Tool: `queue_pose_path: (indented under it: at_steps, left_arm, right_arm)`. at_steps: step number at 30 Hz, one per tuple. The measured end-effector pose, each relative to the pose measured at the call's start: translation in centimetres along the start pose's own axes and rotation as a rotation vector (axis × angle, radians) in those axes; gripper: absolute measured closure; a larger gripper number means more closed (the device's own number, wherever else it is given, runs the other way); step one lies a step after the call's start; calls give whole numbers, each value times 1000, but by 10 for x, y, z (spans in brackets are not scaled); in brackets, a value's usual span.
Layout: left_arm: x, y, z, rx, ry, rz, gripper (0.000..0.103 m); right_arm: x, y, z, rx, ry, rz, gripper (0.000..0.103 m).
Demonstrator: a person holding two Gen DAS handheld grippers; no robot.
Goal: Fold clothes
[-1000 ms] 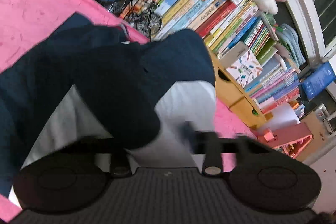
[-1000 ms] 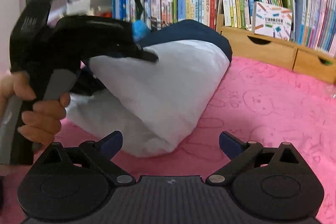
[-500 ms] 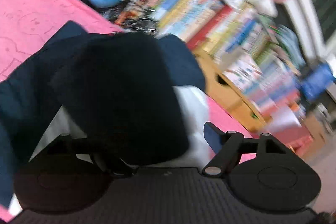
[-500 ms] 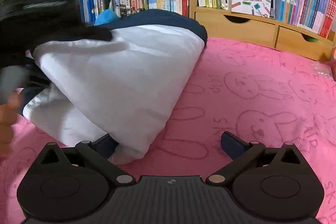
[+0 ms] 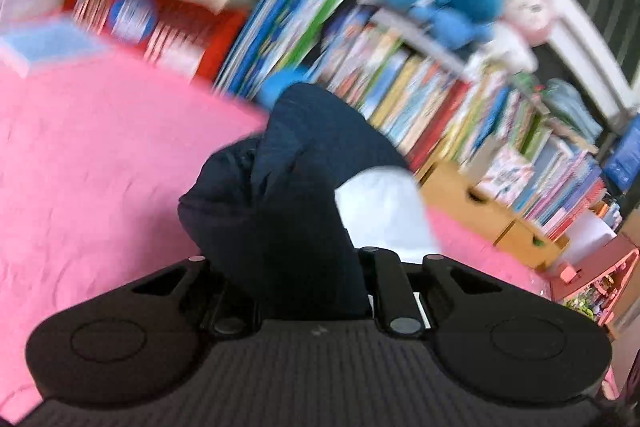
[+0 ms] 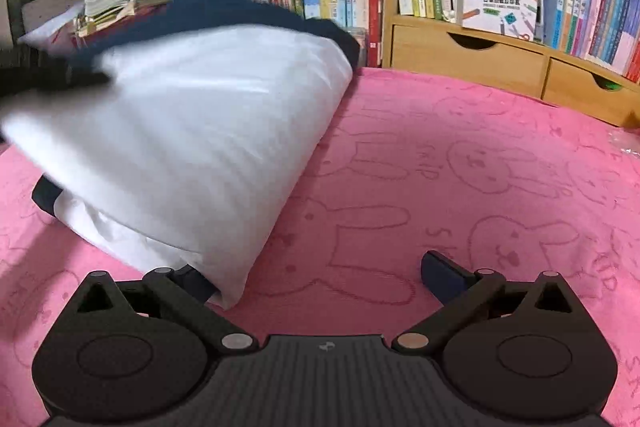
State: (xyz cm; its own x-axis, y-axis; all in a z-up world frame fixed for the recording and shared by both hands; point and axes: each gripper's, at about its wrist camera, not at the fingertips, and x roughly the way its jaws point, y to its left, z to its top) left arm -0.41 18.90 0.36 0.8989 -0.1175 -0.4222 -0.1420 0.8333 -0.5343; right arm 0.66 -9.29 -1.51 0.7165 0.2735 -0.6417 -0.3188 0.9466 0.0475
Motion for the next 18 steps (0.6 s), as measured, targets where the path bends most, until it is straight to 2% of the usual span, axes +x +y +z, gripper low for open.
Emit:
queue_pose_path:
  at_steps: [1,4,9,11,13,16,18]
  left_arm:
    - [0,8,-2,-4,17,14,81]
    - [-4,14,4,-16,42,-6,79]
    - [-23,11,5,46,4,28,72]
    - [-31,9,6,71,-11,42,53]
    - [-38,8,7,96,-26,56,44]
    - [-50,6,8,133,-48,76,41]
    - [-55,6,6,155,-51,87,36]
  right_arm:
    - [0,1,0,-5,0,4,0]
    - [0,2,1,-17,0,10,0]
    - [0,1,2,-10,3,16,0]
    - [-1,1,2,-10,3,16,0]
    - [-1,1,2,-8,3,13,0]
    - [-1,1,2,-6,3,12,0]
    - [-1,1,2,-8,2,9,0]
